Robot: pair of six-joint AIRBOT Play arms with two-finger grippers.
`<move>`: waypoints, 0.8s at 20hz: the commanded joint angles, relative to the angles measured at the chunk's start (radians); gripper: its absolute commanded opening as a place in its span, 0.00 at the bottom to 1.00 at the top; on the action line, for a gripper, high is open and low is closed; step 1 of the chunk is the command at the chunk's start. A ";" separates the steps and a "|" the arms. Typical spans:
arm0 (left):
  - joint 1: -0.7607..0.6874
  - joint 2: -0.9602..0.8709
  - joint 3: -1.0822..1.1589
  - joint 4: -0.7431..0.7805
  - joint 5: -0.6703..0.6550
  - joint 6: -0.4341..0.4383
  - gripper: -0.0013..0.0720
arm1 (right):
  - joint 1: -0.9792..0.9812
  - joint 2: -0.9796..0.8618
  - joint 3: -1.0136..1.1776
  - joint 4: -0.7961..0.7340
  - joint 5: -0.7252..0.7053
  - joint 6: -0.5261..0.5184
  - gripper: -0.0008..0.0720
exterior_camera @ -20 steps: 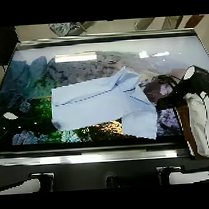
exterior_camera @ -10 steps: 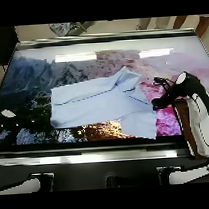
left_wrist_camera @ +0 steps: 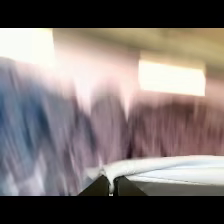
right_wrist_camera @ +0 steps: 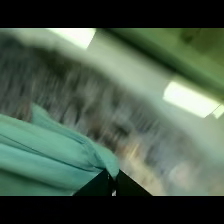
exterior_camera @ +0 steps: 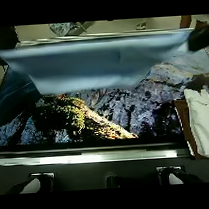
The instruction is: Fold the shirts.
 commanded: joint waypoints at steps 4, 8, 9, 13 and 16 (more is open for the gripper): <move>0.000 0.233 0.362 0.011 0.179 -0.119 0.05 | -0.001 0.414 0.119 -0.122 -0.088 0.034 0.09; 0.000 0.325 0.342 0.012 0.171 -0.130 0.05 | -0.001 0.492 0.119 -0.171 -0.003 0.106 0.09; 0.000 0.328 0.341 0.021 0.148 -0.131 0.05 | -0.001 0.497 0.119 -0.178 0.002 0.106 0.09; 0.000 0.312 0.272 0.142 0.000 -0.171 0.05 | -0.001 0.463 0.119 -0.213 0.126 0.142 0.09; 0.000 0.256 0.111 0.171 -0.085 -0.154 0.05 | -0.001 0.339 0.118 -0.230 0.317 0.143 0.09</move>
